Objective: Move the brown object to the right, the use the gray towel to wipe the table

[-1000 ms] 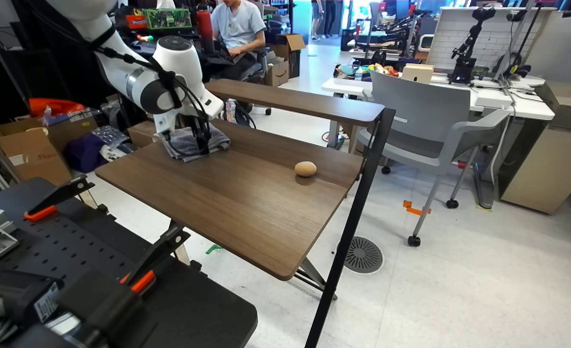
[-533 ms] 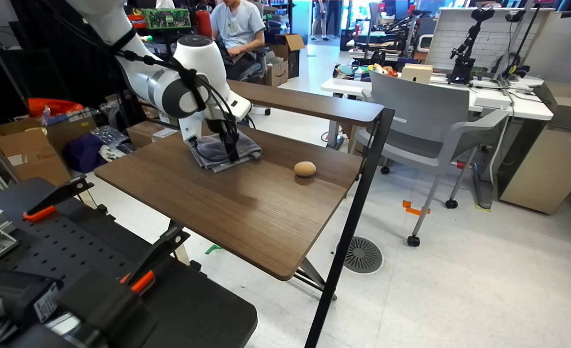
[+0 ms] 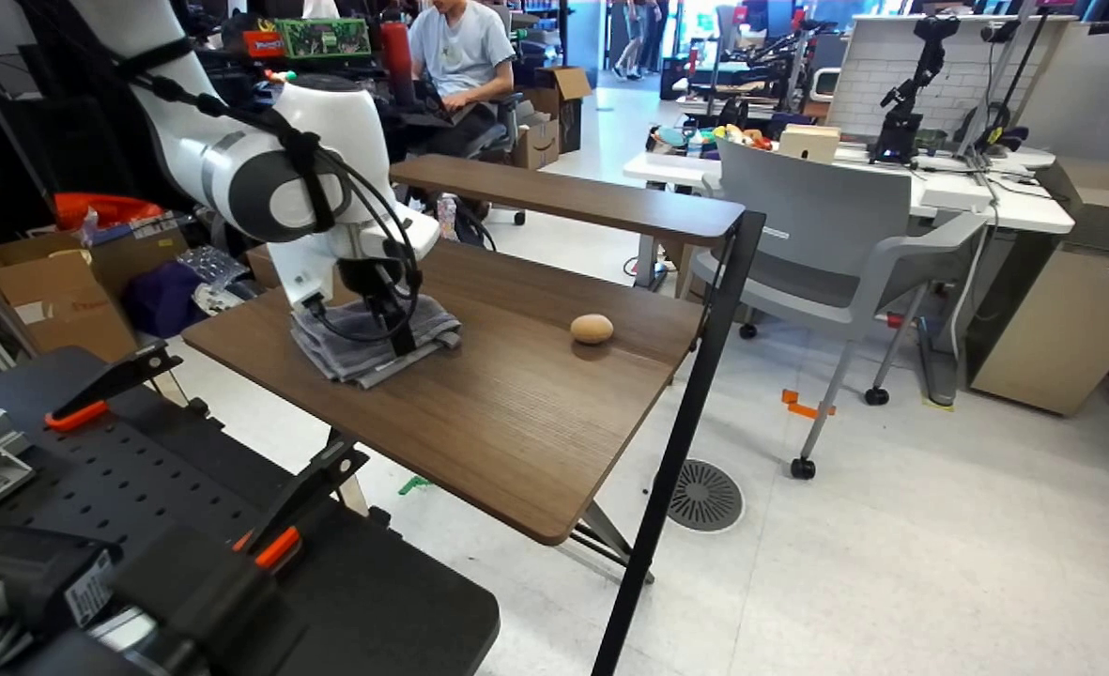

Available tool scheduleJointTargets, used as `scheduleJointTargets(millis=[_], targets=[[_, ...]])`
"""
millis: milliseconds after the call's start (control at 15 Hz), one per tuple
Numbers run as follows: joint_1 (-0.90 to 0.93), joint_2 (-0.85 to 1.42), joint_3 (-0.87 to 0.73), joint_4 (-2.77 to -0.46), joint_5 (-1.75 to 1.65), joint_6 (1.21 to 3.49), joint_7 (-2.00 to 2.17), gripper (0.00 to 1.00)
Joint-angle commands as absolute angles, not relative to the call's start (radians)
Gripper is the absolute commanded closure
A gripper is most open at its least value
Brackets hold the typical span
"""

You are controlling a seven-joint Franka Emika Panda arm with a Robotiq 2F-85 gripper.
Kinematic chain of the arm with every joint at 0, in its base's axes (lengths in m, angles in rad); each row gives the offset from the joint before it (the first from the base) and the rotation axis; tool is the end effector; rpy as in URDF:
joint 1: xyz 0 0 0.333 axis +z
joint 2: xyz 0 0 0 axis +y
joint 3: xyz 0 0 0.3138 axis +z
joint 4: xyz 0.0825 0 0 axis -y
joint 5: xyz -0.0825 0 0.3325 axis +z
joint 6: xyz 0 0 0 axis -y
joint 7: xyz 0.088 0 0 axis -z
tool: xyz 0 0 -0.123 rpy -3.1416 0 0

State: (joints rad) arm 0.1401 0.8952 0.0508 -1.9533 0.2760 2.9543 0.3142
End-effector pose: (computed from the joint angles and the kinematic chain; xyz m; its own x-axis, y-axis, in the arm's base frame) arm 0.5626 0.0912 0.0566 0.9137 -0.4039 0.0445 -0.3948 -0.9084 -0.1374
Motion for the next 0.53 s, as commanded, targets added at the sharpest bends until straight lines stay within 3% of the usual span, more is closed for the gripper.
scheduleJointTargets(millis=[0,267,467], targets=[[0.136,0.879,0.117,-2.120,0.249,2.979,0.234,0.00],[0.180,0.901,0.127,-2.165,0.204,2.960,0.197,0.00],[0.244,0.888,0.033,-2.138,0.138,2.880,0.219,0.00]])
